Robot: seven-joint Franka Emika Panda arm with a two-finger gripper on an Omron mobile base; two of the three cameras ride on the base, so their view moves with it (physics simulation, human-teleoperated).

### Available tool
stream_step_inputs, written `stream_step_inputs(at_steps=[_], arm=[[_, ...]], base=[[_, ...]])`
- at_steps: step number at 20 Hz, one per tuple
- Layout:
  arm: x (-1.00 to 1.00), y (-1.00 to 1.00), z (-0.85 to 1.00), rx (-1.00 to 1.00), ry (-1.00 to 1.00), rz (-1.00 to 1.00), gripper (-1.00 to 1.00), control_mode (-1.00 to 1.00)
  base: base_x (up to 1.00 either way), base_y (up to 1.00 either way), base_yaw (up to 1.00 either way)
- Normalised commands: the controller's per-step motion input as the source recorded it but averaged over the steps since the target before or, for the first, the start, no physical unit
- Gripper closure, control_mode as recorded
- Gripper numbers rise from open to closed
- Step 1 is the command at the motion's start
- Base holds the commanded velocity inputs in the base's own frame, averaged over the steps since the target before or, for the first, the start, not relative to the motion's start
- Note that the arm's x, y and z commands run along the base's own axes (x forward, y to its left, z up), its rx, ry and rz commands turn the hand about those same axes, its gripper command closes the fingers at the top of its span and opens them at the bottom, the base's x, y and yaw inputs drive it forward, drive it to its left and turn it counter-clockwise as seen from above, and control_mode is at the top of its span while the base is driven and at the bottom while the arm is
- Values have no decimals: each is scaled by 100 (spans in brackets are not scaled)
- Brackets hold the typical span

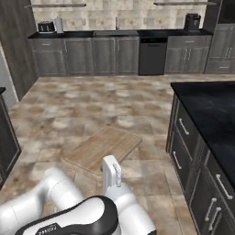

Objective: Move the cutting board and knife to the sink. Then move spray from the cabinet to the counter.

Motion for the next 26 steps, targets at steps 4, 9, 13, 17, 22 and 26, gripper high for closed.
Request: stream_step_inputs(at_steps=[4, 9, 13, 17, 22, 26], arm=[[0, 0, 0, 0, 0, 0, 100, 100], [0, 0, 0, 0, 0, 0, 100, 100], [0, 0, 0, 0, 0, 0, 100, 100], [0, 0, 0, 0, 0, 0, 100, 100], [0, 0, 0, 0, 0, 0, 100, 100], [0, 0, 0, 0, 0, 0, 100, 100]], base=[[92, 0, 1], [90, 0, 1], [89, 0, 0], [90, 0, 1], [89, 0, 1], [87, 0, 2]])
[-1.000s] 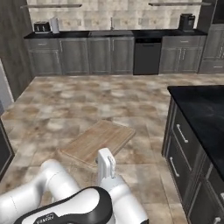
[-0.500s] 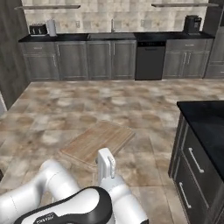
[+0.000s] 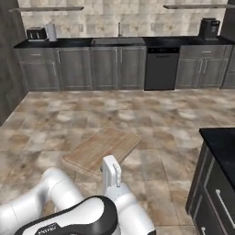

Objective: Move the cutting board and knife to the sink. Then move spray from the cabinet to the counter.

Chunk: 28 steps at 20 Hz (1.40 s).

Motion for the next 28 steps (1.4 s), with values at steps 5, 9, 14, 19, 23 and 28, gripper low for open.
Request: stream_step_inputs(at_steps=[5, 9, 14, 19, 23, 28], arm=[[0, 0, 0, 0, 0, 0, 100, 100], [0, 0, 0, 0, 0, 0, 100, 100], [0, 0, 0, 0, 0, 0, 100, 100], [0, 0, 0, 0, 0, 0, 100, 100], [0, 0, 0, 0, 0, 0, 100, 100], [0, 0, 0, 0, 0, 0, 100, 100]], base=[[86, 0, 3], [83, 0, 3], [82, 0, 3], [82, 0, 3], [83, 0, 4], [83, 0, 5]])
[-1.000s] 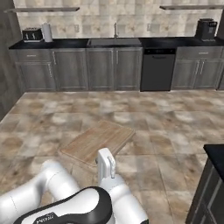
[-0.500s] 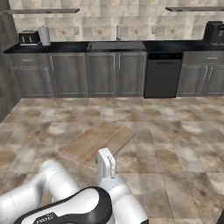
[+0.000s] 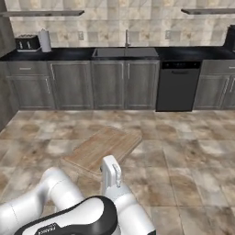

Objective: Move the cutting board and knife to the sink. Then move spray from the cabinet to the counter.

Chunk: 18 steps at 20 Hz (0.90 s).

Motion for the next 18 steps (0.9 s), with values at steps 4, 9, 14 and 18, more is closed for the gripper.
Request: stream_step_inputs(at_steps=[4, 9, 14, 18], arm=[[0, 0, 0, 0, 0, 0, 100, 100], [0, 0, 0, 0, 0, 0, 100, 100], [0, 0, 0, 0, 0, 0, 100, 100], [0, 0, 0, 0, 0, 0, 100, 100]], base=[[82, 0, 6], [83, 0, 6], [83, 0, 5], [82, 0, 5]])
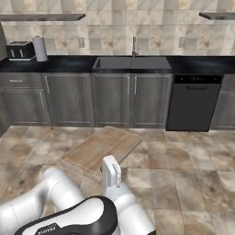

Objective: Move the cutting board and knife to the sink. Then move spray from the cabinet to the counter.

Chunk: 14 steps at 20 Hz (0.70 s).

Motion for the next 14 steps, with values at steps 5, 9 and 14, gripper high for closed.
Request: stream_step_inputs(at_steps=[5, 9, 14], arm=[[0, 0, 0, 0, 0, 0, 100, 100], [0, 0, 0, 0, 0, 0, 100, 100], [0, 0, 0, 0, 0, 0, 100, 100]], base=[[83, 0, 5], [84, 0, 6], [86, 0, 6]])
